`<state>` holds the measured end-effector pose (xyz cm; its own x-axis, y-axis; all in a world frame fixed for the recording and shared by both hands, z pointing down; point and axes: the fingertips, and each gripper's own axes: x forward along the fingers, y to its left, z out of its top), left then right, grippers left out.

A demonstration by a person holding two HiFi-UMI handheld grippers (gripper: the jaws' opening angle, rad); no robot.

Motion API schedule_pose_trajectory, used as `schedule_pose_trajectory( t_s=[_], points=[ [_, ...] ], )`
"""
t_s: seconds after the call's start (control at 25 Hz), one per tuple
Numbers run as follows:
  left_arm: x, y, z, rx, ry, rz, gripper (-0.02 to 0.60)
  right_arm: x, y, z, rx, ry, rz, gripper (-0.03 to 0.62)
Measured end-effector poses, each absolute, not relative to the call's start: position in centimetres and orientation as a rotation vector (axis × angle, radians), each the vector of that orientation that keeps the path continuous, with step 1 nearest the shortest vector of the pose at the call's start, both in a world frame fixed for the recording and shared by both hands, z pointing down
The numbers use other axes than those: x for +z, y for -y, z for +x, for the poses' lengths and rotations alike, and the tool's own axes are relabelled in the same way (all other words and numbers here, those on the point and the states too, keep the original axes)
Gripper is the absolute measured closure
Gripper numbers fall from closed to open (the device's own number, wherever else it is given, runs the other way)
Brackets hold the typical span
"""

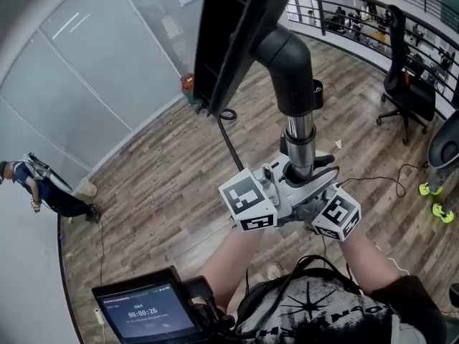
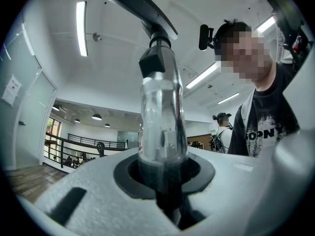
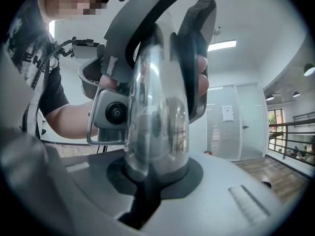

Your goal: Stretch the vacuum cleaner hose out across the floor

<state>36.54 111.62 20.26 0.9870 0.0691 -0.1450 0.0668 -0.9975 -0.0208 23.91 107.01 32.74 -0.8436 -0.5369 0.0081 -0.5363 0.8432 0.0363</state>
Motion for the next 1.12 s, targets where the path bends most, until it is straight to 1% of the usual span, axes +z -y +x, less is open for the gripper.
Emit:
schedule_pose_trajectory(
  t_s=[0.68, 0.92, 1.0, 1.12],
  points=[
    [20.4, -109.1, 34.4, 0.264, 0.049, -3.133, 0.495, 33.3, -105.2, 21.9, -0.025, 2.984, 0.818, 0.543],
    [21.3, -108.1, 34.7, 0.238, 0.023, -3.135, 0.491, 33.9, -104.0, 22.2, -0.003, 2.995, 0.888, 0.545],
    [21.9, -107.6, 34.7, 0.262, -0.007, -3.155, 0.472, 34.6, -103.5, 22.6, 0.013, 2.988, 0.937, 0.545],
    [23.4, -106.8, 33.8, 0.276, -0.103, -3.149, 0.421, 35.7, -102.9, 23.7, 0.035, 2.964, 0.992, 0.545]
  ],
)
